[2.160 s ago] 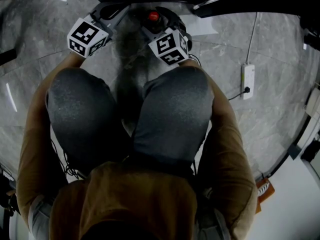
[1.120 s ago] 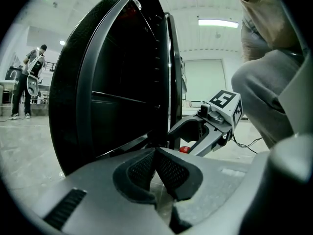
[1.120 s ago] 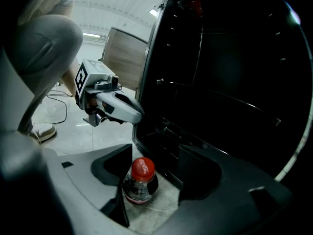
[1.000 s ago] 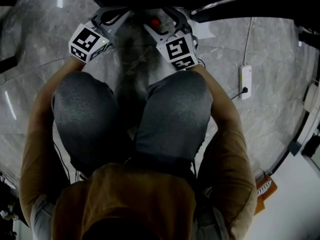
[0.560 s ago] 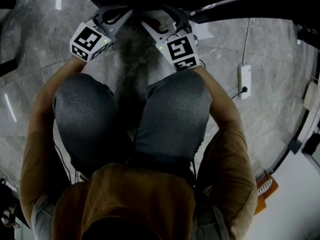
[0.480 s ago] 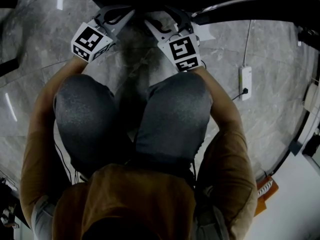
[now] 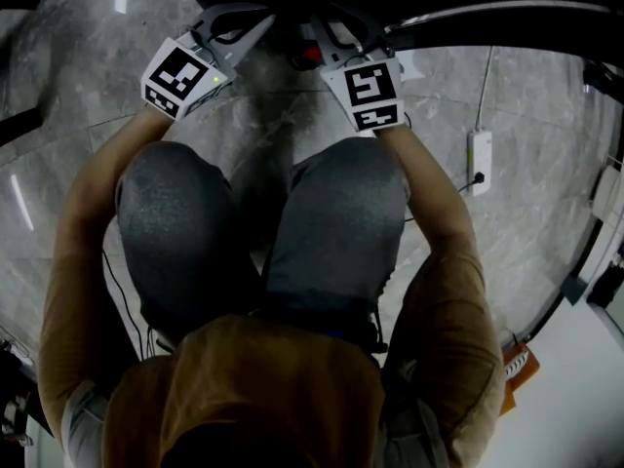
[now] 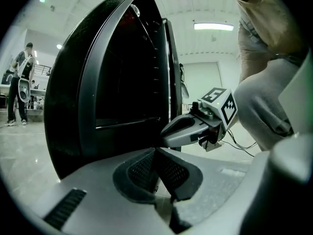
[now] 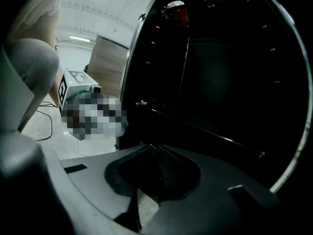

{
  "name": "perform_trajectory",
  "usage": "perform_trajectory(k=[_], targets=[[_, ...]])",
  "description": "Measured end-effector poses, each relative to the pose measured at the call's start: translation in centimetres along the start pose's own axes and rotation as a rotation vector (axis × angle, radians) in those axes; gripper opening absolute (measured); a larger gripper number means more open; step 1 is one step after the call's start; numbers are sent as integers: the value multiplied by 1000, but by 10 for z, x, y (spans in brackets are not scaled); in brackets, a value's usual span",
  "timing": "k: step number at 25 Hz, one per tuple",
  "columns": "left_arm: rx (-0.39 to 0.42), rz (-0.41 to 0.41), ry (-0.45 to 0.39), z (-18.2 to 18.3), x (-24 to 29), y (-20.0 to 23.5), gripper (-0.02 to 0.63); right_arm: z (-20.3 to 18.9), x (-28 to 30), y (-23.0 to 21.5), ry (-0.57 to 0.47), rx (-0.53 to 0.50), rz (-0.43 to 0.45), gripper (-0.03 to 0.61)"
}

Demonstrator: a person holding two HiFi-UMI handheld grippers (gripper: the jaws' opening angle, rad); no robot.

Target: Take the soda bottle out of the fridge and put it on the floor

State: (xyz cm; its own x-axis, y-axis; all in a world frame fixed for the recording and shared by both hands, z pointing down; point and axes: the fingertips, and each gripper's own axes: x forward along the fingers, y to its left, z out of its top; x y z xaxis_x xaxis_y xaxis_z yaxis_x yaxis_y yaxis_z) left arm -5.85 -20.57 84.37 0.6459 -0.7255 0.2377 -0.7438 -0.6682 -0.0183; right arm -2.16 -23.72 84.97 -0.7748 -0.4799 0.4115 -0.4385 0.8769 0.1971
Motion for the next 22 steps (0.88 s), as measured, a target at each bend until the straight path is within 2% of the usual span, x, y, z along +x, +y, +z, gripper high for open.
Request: perform_trajectory(k=[3, 5, 11, 15, 19, 22], targets=[[3, -33, -3, 4, -2, -10, -5, 7, -2, 0, -5, -49, -18, 18], [14, -51, -39, 16, -1, -14, -5, 9, 2, -2, 2, -57, -32, 4], [11, -52, -83, 43, 0, -10, -5, 22, 5, -7, 29, -65, -31, 0], [1, -34, -74, 65, -13, -10, -5, 51, -11, -4, 62, -46, -23, 0], [57, -92, -56, 88, -27, -30, -5, 88, -28, -3, 69, -13, -42, 0], [21, -91, -49, 108, -30, -42, -5, 111, -41, -1, 64, -12, -31, 0]])
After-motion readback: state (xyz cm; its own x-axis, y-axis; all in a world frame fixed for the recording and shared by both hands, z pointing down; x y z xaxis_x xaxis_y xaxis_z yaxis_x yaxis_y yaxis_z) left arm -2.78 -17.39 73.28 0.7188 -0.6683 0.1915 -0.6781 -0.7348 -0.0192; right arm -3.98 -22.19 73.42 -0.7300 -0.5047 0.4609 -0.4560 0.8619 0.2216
